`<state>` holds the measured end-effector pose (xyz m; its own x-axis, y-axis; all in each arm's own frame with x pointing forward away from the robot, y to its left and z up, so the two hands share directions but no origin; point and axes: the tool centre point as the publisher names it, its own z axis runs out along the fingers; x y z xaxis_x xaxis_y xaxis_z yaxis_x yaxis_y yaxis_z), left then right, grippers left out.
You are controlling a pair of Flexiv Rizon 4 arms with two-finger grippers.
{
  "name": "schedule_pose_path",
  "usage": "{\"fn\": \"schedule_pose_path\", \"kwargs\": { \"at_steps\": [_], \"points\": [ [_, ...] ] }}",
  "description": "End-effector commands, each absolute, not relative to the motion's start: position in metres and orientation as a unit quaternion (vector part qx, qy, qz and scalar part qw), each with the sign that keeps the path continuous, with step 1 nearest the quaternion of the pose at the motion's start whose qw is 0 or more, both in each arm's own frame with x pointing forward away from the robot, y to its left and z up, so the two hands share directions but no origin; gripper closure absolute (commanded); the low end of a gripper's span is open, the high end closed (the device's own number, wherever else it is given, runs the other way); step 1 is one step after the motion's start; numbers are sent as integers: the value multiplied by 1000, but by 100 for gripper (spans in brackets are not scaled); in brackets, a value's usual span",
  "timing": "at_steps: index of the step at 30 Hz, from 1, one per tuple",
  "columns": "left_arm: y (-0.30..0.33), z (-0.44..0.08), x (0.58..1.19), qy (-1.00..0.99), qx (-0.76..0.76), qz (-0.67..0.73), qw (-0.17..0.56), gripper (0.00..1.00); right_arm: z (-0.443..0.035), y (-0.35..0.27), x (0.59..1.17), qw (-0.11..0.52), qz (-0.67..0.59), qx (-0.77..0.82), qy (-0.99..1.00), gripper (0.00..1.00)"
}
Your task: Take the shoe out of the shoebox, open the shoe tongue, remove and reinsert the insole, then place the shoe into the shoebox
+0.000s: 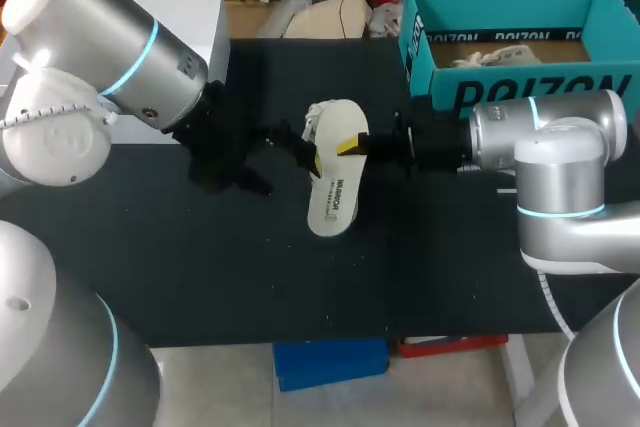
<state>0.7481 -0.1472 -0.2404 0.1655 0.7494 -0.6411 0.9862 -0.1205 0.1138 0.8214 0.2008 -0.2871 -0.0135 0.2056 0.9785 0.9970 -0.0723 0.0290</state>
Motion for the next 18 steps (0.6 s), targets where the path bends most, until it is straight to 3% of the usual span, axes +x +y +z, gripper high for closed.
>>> {"fn": "schedule_pose_path", "kwargs": {
  "at_steps": [1,7,18],
  "points": [
    [-144,-244,746,595,705,-248,296,0,-288,202,821,420,-470,-563,-534,100],
    [-143,-244,745,586,693,-293,301,0,-288,202,821,420,-470,-563,-534,100],
    [-135,-257,761,552,598,-428,394,0,-288,202,821,420,-470,-563,-534,100]
  ]
}}
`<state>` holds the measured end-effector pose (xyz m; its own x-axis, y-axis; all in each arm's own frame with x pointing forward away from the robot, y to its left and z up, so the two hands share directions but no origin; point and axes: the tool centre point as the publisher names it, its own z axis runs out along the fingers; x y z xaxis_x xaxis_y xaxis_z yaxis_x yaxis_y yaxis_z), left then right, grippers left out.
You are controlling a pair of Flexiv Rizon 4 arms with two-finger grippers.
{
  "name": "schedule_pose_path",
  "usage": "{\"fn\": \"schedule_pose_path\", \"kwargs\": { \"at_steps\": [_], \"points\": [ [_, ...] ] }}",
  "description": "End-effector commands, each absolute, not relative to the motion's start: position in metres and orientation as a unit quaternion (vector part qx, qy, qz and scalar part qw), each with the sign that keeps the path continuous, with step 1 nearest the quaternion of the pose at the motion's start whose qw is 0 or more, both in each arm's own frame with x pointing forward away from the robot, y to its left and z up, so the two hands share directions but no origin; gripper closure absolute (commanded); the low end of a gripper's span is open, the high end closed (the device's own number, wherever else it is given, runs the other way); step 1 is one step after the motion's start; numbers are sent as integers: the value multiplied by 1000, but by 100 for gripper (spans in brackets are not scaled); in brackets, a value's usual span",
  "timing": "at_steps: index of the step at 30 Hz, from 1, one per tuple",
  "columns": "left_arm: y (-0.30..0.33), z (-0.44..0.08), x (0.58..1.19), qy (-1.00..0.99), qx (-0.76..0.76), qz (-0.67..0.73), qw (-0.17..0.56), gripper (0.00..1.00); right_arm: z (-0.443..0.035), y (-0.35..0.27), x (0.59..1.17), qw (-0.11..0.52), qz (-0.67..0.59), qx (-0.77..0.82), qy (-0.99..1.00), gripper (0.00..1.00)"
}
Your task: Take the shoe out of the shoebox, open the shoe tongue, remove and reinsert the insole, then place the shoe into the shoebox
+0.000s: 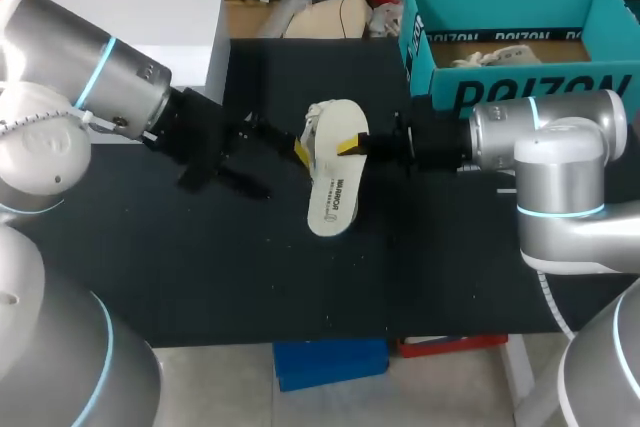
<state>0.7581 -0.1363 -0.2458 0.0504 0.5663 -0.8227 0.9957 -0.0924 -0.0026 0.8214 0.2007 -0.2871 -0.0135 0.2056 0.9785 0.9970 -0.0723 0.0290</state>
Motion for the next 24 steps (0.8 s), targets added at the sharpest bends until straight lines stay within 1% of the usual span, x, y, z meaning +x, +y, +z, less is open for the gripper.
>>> {"fn": "schedule_pose_path", "kwargs": {
  "at_steps": [1,9,11,24],
  "points": [
    [-135,-257,762,546,590,-435,405,0,-288,202,821,420,-470,-563,-534,100],
    [-137,-262,761,513,559,-447,474,0,-288,202,821,420,-470,-563,-534,100],
    [-137,-265,762,525,561,-431,473,0,-288,202,821,420,-470,-563,-534,100],
    [-137,-265,762,525,561,-431,473,0,-288,202,821,420,-470,-563,-534,100]
  ]
}}
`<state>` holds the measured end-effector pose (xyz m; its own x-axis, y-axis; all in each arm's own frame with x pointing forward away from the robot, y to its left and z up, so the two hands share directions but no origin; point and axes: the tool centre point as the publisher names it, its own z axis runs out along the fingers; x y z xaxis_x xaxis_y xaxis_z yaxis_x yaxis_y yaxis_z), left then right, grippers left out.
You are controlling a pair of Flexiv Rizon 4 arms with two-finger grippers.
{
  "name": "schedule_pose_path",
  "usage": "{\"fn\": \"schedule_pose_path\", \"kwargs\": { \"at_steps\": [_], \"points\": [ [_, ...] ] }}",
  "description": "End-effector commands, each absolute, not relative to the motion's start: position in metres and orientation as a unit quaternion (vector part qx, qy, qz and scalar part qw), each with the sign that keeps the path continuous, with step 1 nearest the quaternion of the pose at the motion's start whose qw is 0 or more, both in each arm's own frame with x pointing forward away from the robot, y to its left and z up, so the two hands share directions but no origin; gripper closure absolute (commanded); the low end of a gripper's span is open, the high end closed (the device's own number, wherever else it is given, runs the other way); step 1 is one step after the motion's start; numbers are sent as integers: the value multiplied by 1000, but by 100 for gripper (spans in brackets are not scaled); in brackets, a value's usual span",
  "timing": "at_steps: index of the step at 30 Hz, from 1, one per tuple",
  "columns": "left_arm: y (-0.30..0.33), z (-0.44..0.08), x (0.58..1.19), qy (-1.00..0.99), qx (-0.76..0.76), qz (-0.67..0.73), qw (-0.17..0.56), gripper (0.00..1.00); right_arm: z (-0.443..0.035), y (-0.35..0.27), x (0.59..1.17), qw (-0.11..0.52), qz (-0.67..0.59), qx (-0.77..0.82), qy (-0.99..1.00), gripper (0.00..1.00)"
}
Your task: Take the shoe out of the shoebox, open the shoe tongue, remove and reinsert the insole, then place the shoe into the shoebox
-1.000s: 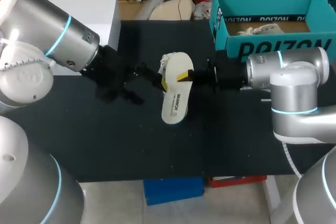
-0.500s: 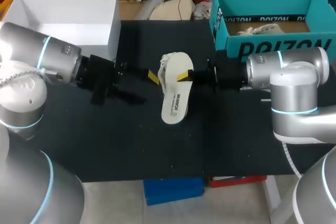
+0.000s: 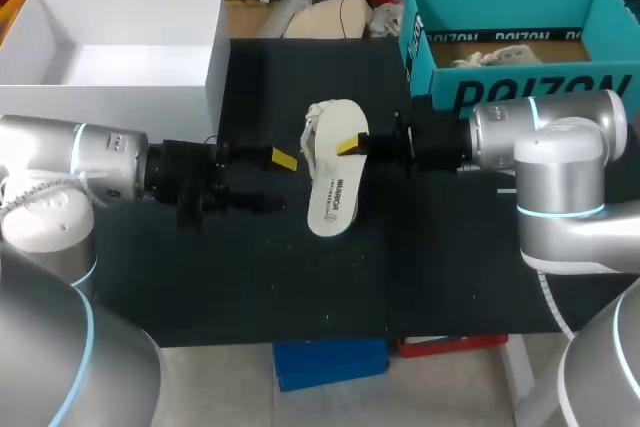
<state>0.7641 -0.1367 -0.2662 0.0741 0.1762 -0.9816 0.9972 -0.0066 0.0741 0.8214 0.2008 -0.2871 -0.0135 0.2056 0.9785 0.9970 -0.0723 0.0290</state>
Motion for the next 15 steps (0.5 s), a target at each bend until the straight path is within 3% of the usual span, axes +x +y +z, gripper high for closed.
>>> {"fn": "schedule_pose_path", "kwargs": {
  "at_steps": [1,15],
  "points": [
    [-137,-269,762,527,553,-436,476,0,-288,202,821,420,-470,-563,-534,100],
    [-154,-290,775,491,477,-472,555,2,-288,202,821,420,-470,-563,-534,100]
  ]
}}
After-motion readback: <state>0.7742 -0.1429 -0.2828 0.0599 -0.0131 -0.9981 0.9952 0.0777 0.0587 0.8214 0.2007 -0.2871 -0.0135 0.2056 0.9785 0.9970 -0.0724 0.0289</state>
